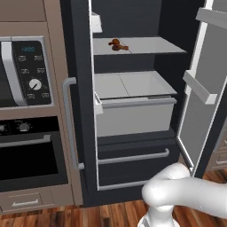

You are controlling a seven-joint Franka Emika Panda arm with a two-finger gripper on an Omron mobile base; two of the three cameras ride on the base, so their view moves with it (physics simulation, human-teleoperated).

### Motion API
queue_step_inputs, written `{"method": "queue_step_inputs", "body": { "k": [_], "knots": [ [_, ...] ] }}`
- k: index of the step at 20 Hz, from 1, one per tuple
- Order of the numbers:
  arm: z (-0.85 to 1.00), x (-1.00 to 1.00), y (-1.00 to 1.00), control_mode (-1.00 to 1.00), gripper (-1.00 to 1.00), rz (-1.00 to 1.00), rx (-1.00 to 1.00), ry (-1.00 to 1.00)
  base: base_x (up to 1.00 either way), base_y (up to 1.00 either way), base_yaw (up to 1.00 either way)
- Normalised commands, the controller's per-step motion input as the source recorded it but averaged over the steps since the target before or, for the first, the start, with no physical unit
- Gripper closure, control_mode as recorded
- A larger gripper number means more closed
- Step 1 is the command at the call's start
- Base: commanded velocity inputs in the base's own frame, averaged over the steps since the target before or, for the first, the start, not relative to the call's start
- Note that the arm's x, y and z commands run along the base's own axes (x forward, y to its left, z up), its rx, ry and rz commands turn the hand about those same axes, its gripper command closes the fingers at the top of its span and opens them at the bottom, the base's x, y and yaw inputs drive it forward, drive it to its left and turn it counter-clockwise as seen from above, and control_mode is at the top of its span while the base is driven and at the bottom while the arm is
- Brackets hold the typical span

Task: Place the chicken drumstick on the counter behind the older chicken drumstick on the same shelf of the fridge to maintain FIFO order. Close the fridge door when finished.

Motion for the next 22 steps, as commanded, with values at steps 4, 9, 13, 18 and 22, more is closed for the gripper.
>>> {"method": "queue_step_inputs", "body": {
  "k": [4,9,13,18,22],
  "knots": [
    [-0.13,0.76,0.14,-1.00,-1.00,0.30,0.08,0.00,0.00,0.00,0.00],
    [0.00,0.09,0.64,-1.00,-1.00,0.28,0.00,0.00,0.00,0.00,0.00],
    [0.00,0.00,0.91,-1.00,-1.00,0.20,0.00,0.00,0.00,0.00,0.00],
    [0.01,0.01,1.00,-1.00,-1.00,0.15,0.00,0.00,0.00,0.00,0.00],
    [0.05,0.38,1.00,-1.00,-1.00,0.07,0.00,0.00,0.00,0.00,0.00]
  ]
}}
